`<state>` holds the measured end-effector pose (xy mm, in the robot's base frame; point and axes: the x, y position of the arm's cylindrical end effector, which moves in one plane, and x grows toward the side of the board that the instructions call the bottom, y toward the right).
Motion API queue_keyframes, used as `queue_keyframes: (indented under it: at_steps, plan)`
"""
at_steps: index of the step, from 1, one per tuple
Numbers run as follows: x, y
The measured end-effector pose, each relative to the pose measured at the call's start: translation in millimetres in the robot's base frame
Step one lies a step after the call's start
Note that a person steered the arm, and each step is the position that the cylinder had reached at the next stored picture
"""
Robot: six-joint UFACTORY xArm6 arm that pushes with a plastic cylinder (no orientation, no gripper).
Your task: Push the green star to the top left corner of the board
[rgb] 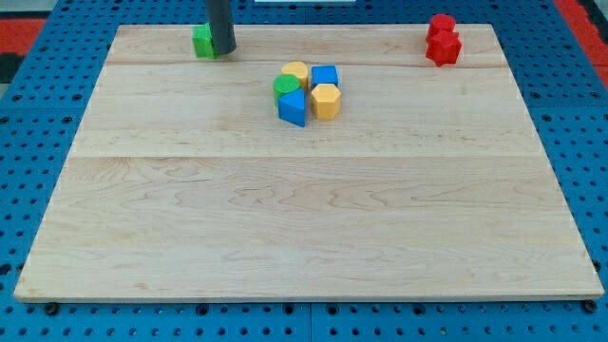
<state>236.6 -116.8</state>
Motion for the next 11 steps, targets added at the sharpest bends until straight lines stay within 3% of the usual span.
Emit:
queue_keyframes:
  at_steps: [1, 6, 7, 8, 11]
  plan:
    - [-6.6, 17.1]
    - [-15.3, -95.8]
    - [-14.9, -96.9]
    - [26.2, -54.2]
    - [28.7, 161.0]
